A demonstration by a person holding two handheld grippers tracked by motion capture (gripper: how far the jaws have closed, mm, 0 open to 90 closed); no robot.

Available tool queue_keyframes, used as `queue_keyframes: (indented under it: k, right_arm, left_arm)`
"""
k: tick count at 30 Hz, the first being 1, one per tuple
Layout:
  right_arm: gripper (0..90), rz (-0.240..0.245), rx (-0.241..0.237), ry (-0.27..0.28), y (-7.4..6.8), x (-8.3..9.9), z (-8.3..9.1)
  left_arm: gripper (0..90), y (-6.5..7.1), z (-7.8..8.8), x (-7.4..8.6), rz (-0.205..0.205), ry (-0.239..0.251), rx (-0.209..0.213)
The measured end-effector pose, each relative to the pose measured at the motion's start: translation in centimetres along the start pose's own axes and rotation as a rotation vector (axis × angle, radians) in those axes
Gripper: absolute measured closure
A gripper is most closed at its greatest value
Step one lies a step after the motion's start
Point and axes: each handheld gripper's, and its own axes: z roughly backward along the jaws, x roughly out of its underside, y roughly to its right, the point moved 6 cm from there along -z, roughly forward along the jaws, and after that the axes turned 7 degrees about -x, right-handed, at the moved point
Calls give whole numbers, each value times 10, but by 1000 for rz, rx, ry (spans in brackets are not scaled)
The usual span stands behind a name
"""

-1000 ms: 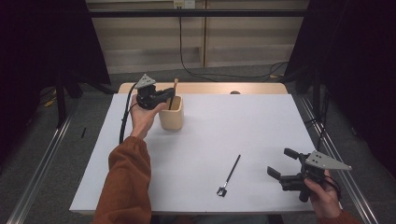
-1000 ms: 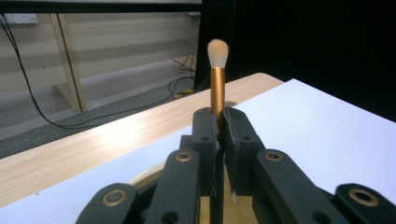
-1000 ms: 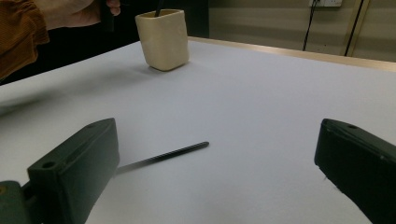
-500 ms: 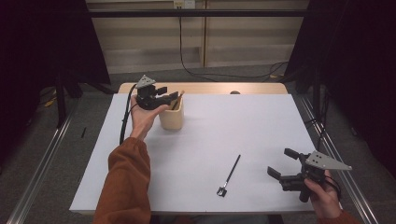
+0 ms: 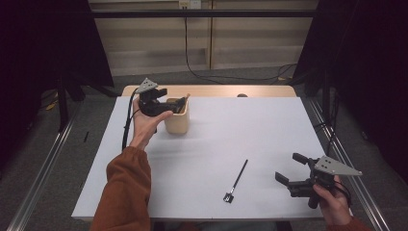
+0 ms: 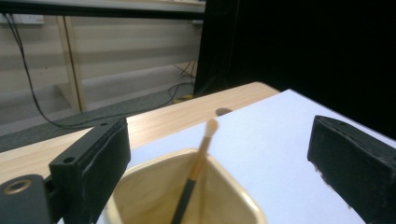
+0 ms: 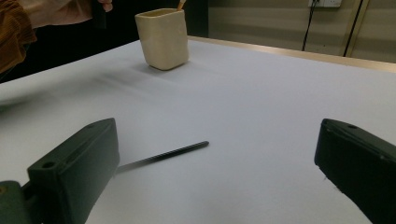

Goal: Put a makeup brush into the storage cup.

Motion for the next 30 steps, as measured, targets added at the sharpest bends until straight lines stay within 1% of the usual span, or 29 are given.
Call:
queue_keyframes:
  k: [2, 5, 9, 10, 11, 13, 15, 16, 18, 22, 24, 26, 27, 30]
  right_arm:
    - [0, 3, -6, -2, -1, 0, -1]
    - [0, 7, -8, -8, -1, 0, -1]
    - [0, 4, -2, -6, 0, 0, -1]
    - [0, 4, -2, -6, 0, 0, -1]
    - [0, 4, -1, -6, 0, 0, -1]
    - [0, 2, -1, -7, 0, 1, -1]
    - [0, 1, 4, -7, 1, 1, -1]
    - [0, 1, 6, -6, 1, 1, 0]
    - [0, -1, 9, -7, 2, 1, 0]
    - [0, -2, 10, -8, 1, 1, -1]
    - [0, -3, 10, -10, 1, 1, -1]
    - [0, -4, 12, -8, 2, 1, -1]
    - [0, -4, 13, -8, 2, 1, -1]
    - [0, -7, 16, -6, 3, 1, -1]
  left_arm:
    - [39, 1, 4, 0, 0, 8, 2]
    - [39, 1, 10, 1, 10, 7, -18]
    - [39, 0, 22, 1, 19, 10, -17]
    - [38, 1, 24, 1, 31, 9, -15]
    - [37, 2, 26, 2, 25, 3, -14]
    - [37, 4, 30, 5, 5, -15, -31]
    - [36, 6, 35, 8, -9, -19, -28]
    - [35, 6, 37, 10, -13, -17, -34]
    - [21, 6, 42, 15, 1, -15, -60]
    - [14, 4, 53, 21, 22, -7, -74]
    - [14, 5, 58, 23, 19, -4, -78]
    - [14, 7, 62, 25, 30, 3, -78]
    - [14, 8, 64, 26, 25, 2, -81]
    - [14, 14, 71, 30, 20, 1, -74]
